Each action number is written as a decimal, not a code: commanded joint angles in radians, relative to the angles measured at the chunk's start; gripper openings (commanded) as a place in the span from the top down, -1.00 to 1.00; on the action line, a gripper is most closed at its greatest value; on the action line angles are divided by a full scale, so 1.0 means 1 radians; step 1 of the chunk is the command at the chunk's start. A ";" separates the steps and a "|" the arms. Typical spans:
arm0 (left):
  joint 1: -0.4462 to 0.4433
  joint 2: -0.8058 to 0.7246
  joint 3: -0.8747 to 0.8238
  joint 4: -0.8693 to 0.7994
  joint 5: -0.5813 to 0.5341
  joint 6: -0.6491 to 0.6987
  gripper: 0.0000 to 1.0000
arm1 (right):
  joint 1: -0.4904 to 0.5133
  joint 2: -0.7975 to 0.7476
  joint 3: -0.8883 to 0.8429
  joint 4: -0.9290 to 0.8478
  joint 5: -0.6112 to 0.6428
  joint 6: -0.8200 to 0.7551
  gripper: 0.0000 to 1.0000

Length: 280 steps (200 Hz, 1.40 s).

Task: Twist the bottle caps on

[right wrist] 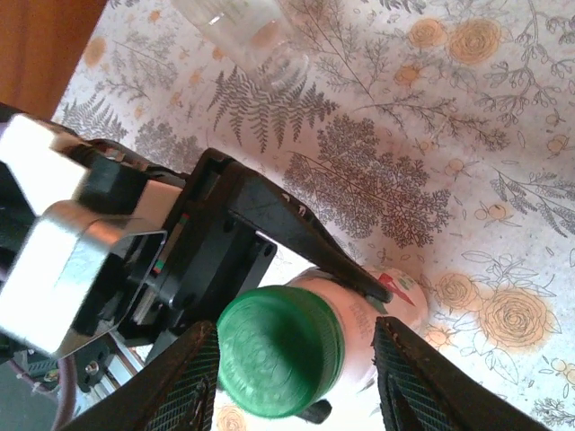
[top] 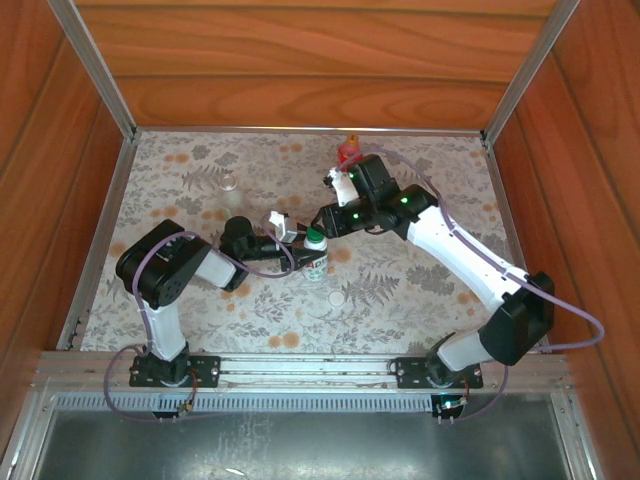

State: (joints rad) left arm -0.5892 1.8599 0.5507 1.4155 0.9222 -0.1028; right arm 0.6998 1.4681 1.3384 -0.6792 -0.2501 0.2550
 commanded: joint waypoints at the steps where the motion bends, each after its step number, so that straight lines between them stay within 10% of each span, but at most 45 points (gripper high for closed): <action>1: 0.004 0.016 0.005 -0.014 0.019 0.001 -0.14 | -0.001 0.033 0.006 -0.048 -0.030 -0.027 0.02; 142: 0.004 0.022 0.009 -0.013 0.027 0.001 -0.14 | -0.002 0.168 -0.047 -0.225 0.170 -0.035 0.44; 229: 0.004 0.018 0.004 -0.014 0.034 0.003 -0.14 | -0.003 0.038 -0.024 -0.113 0.088 -0.022 0.23; 280: 0.005 0.005 0.000 -0.015 0.046 -0.006 -0.14 | -0.011 -0.076 0.011 -0.156 0.250 -0.098 0.05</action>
State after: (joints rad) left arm -0.5892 1.8633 0.5526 1.4204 0.9489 -0.1055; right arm 0.6888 1.4521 1.3254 -0.8070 -0.0830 0.2173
